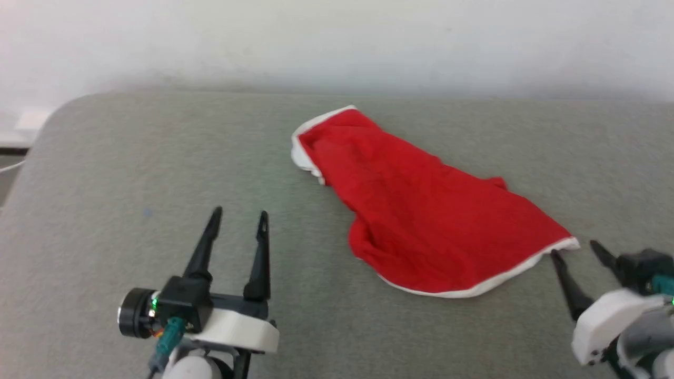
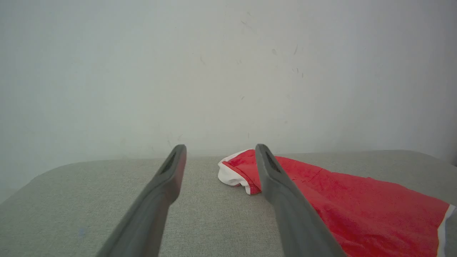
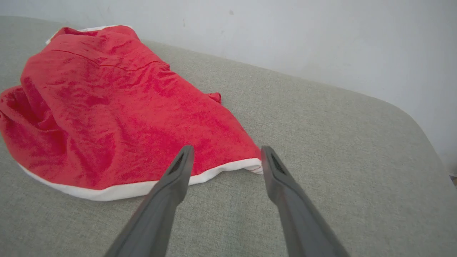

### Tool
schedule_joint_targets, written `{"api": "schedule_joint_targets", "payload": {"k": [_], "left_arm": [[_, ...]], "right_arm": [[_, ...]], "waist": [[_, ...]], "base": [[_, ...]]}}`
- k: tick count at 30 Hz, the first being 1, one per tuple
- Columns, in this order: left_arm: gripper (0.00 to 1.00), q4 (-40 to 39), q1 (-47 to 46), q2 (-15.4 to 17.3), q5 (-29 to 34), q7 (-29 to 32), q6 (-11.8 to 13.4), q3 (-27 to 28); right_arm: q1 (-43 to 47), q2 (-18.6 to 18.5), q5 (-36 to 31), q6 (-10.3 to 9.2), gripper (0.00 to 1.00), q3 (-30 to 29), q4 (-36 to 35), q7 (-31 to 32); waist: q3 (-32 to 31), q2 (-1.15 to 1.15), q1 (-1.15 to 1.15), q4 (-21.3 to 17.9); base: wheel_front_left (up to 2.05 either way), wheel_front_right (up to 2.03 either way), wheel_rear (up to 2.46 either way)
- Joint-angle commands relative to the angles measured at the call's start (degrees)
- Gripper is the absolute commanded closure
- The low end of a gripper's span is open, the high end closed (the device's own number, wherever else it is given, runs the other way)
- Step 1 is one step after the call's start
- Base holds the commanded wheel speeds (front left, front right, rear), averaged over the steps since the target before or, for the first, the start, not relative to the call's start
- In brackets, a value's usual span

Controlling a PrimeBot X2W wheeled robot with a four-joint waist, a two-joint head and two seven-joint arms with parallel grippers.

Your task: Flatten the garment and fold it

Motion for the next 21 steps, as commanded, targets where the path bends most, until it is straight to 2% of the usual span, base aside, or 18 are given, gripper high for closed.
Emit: {"api": "schedule_joint_targets", "payload": {"k": [1,9,14,20,21], "left_arm": [[0.0,-0.82,1.54,-1.18,2.12,-0.26,-0.61,0.3],[0.0,-0.07,1.62,-5.66,5.45,-0.27,-4.8,0.68],[0.0,0.57,0.38,-7.62,6.58,-0.27,-6.54,0.61],[0.0,1.2,0.12,-8.97,6.94,-0.27,-7.6,0.46],[0.0,1.37,0.17,-9.09,6.95,-0.27,-7.71,0.45]], "right_arm": [[-2.69,-2.87,1.11,-0.12,0.0,0.67,0.91,3.59],[-14.39,-13.71,8.51,-0.12,0.0,8.26,8.37,18.35],[-21.03,-18.19,10.88,-0.12,0.0,12.71,16.47,21.25],[-25.72,-20.27,13.2,-0.12,0.0,18.09,24.56,21.33],[-26.06,-20.53,13.66,-0.12,0.25,19.21,25.63,21.48]], "waist": [[-0.01,0.0,0.01,5.69],[3.9,0.0,0.01,11.58],[6.07,0.0,0.01,14.84],[7.5,0.0,0.01,16.96],[7.54,0.0,0.01,17.06]], "base": [[0.0,0.0,0.0],[0.0,0.0,0.0],[0.0,0.0,0.0],[0.0,0.0,0.0],[0.0,0.0,0.0]]}}
